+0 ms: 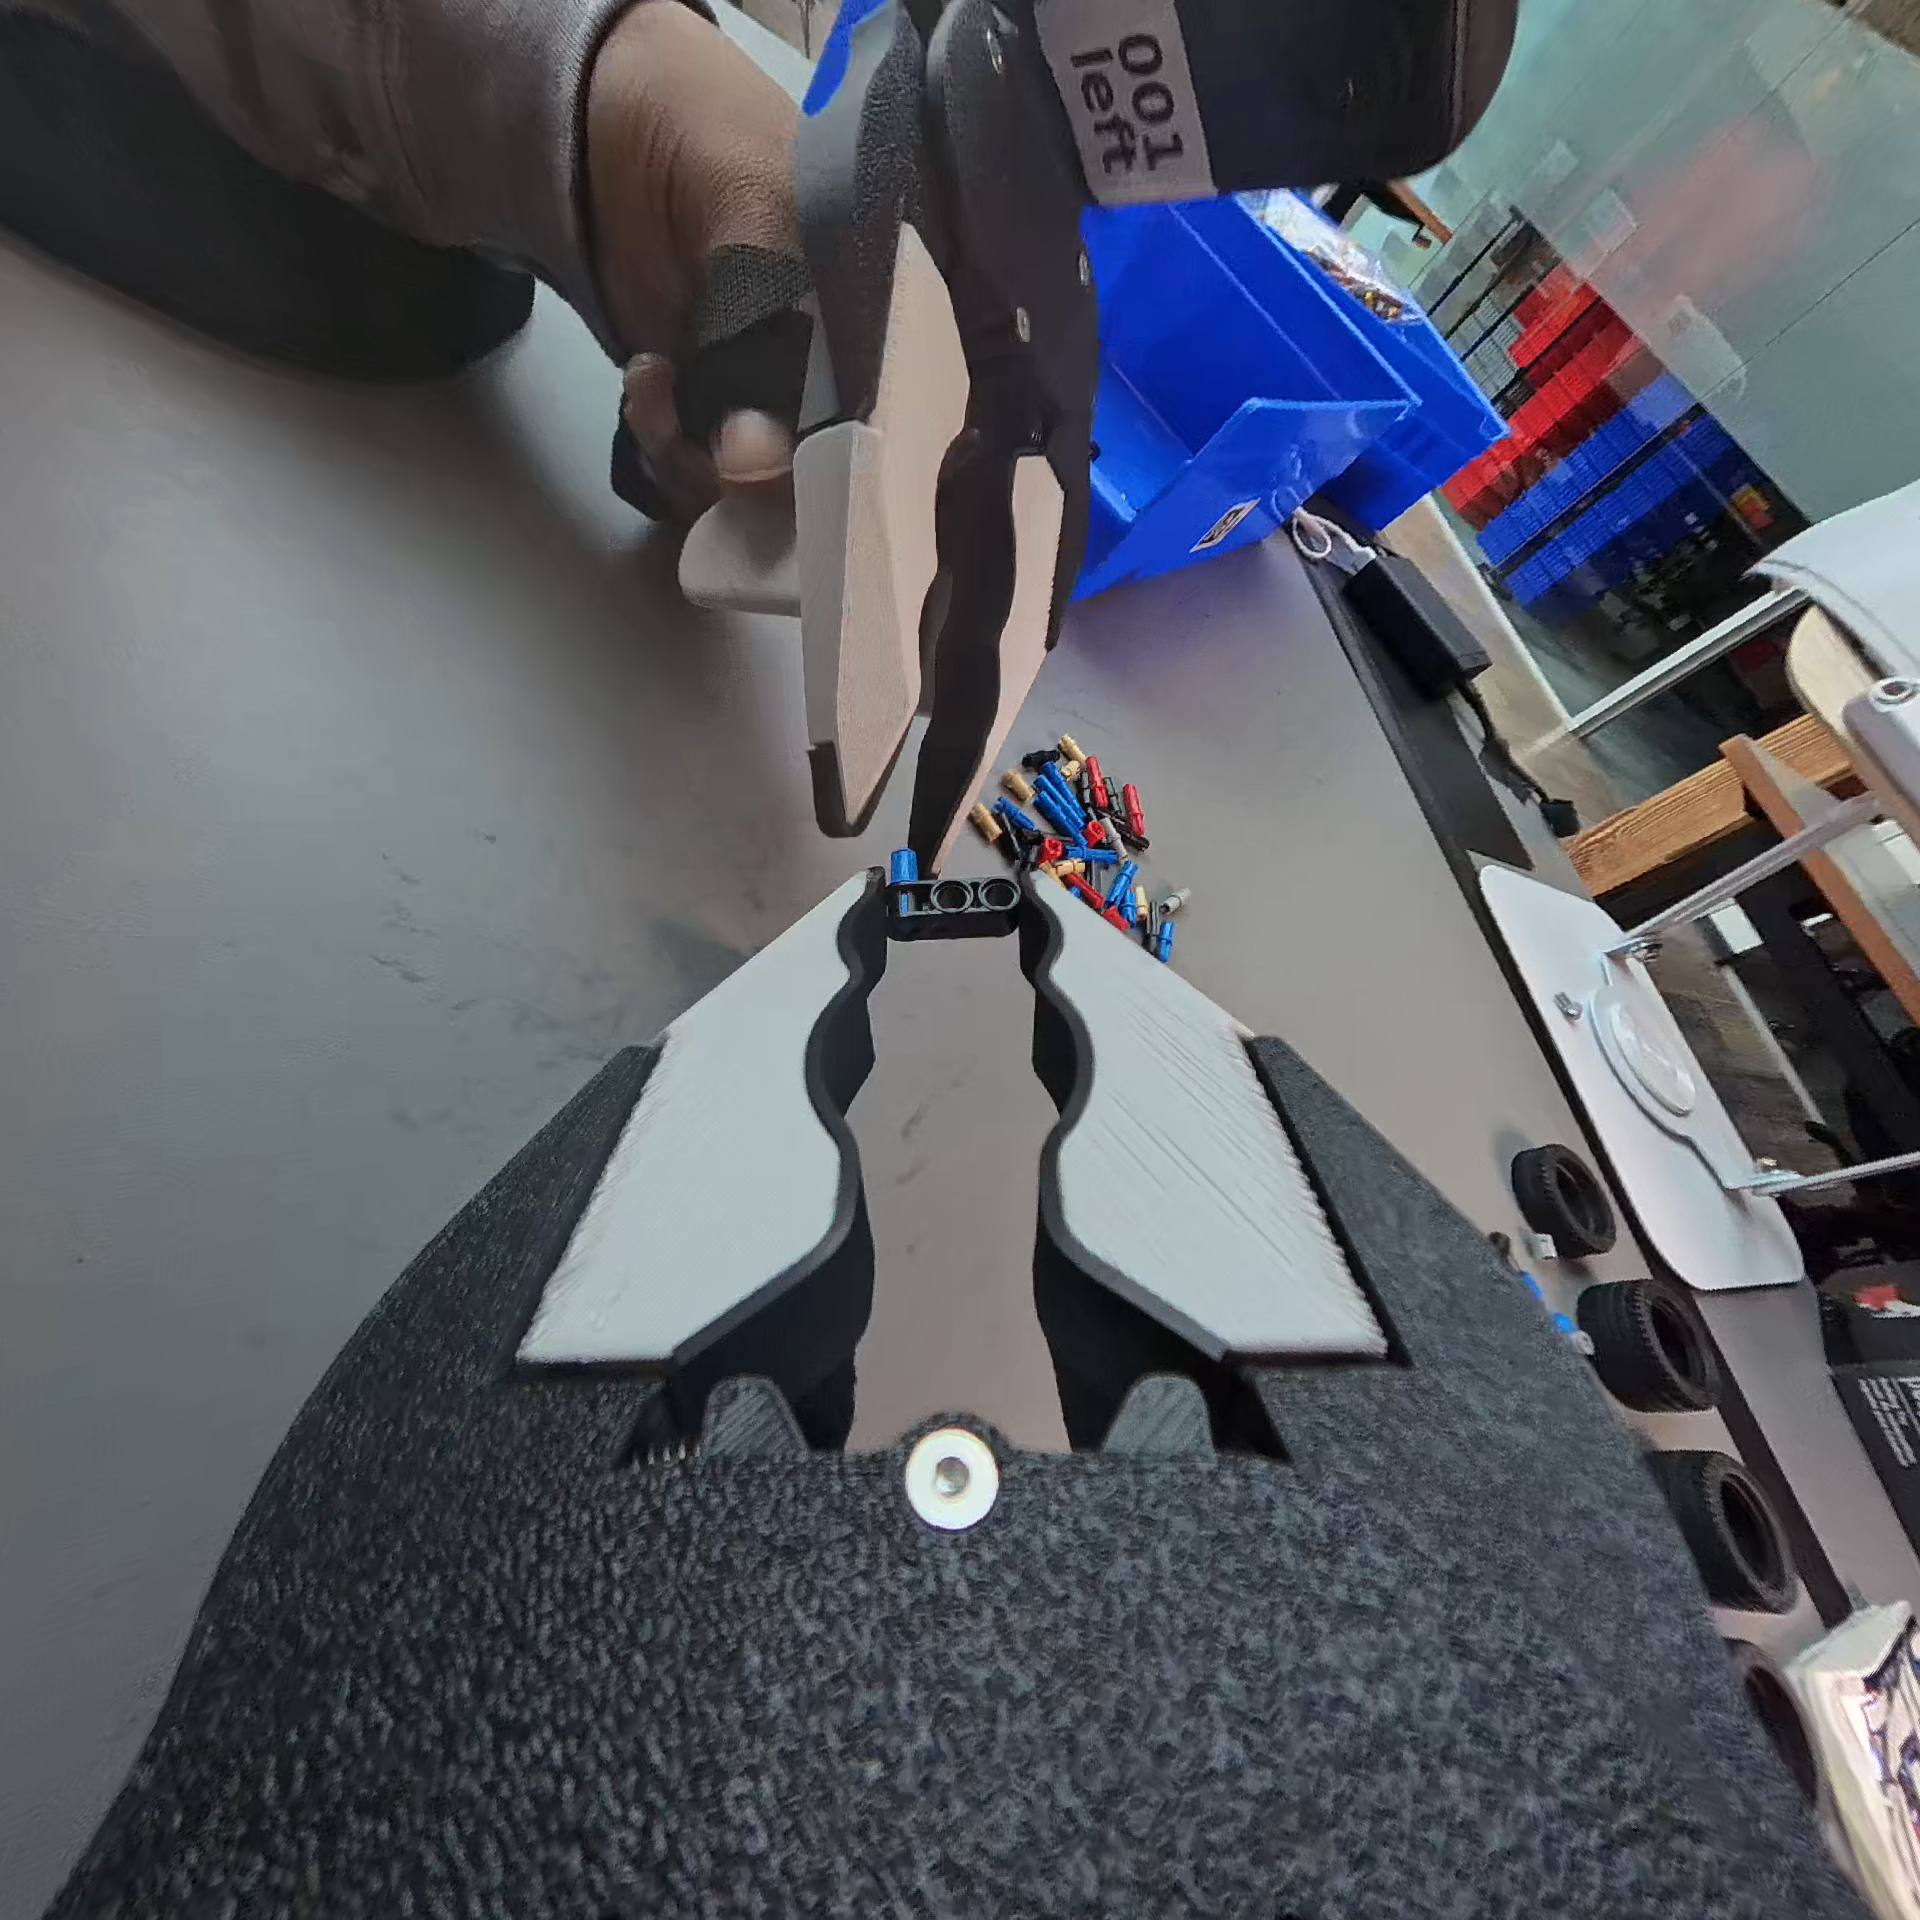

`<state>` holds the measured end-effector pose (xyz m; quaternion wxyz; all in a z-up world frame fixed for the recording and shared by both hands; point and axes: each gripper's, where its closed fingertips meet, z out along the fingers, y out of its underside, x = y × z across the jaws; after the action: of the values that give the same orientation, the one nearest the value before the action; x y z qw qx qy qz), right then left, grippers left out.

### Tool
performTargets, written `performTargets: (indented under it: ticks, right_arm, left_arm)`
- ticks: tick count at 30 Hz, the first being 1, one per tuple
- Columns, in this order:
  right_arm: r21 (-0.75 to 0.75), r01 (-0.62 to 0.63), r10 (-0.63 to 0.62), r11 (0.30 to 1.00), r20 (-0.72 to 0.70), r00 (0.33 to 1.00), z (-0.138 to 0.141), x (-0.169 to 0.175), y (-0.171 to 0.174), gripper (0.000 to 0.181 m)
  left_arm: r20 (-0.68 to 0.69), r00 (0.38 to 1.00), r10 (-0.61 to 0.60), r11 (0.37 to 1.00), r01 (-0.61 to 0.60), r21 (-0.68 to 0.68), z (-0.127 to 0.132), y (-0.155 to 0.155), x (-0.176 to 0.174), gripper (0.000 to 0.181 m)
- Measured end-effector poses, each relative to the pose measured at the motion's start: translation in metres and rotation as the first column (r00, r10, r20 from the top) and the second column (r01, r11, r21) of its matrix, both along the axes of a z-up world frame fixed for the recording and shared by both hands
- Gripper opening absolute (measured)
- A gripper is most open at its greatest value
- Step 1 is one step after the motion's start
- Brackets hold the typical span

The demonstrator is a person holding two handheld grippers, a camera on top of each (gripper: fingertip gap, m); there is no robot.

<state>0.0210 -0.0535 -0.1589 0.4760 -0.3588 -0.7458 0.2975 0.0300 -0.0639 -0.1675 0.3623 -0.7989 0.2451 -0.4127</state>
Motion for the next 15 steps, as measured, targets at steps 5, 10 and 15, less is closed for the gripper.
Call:
performTargets:
  ticks: [5, 10, 15]
  right_arm:
    - [0.075, -0.018, 0.023, 0.997, -0.063, 0.998, 0.011, -0.002, -0.01, 0.025]
    - [0.102, -0.023, 0.032, 0.995, -0.097, 0.995, 0.017, -0.002, -0.013, 0.025]
    - [0.155, -0.038, 0.058, 0.987, -0.129, 0.99, 0.024, -0.001, -0.018, 0.024]
  left_arm:
    - [0.272, 0.962, -0.021, 0.994, 0.048, -0.096, 0.026, -0.005, 0.008, 0.016]
    - [0.276, 0.961, -0.027, 0.994, 0.057, -0.099, 0.027, -0.007, 0.011, 0.007]
    - [0.263, 0.962, -0.076, 0.992, 0.099, -0.076, 0.031, -0.014, 0.012, 0.004]
